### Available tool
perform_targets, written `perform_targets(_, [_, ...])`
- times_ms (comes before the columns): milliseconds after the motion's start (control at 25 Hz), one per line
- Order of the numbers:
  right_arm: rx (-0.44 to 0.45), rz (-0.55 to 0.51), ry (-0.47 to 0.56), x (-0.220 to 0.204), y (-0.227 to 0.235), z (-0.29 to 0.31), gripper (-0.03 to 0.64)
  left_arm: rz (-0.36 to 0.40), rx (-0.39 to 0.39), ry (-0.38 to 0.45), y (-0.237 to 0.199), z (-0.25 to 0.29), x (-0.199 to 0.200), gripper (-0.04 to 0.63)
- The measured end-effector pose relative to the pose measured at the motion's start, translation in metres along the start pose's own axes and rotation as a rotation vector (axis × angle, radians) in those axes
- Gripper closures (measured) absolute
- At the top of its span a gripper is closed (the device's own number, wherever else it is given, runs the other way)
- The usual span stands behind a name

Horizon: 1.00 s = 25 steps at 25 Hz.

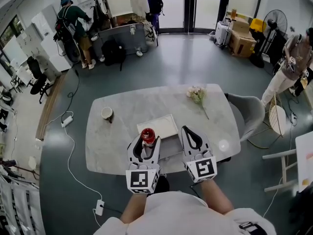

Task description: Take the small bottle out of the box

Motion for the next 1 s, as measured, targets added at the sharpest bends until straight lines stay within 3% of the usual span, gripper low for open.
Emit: perform_targets(1000, [-0.001,0.021,0.014,0.0088,-0.0016,0.0002,0.592,0.001,-0.014,-0.008,0.0005,0.0001,0.0031,0.357])
Point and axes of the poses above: the fingertips, and each gripper's own axes: z forward along the fingers, y to its right, x out of its top, the point moved 4 cm from there along -z, backward along the fingers, and after that the axes turned 3 degrees about -z, right-handed, at the moved point
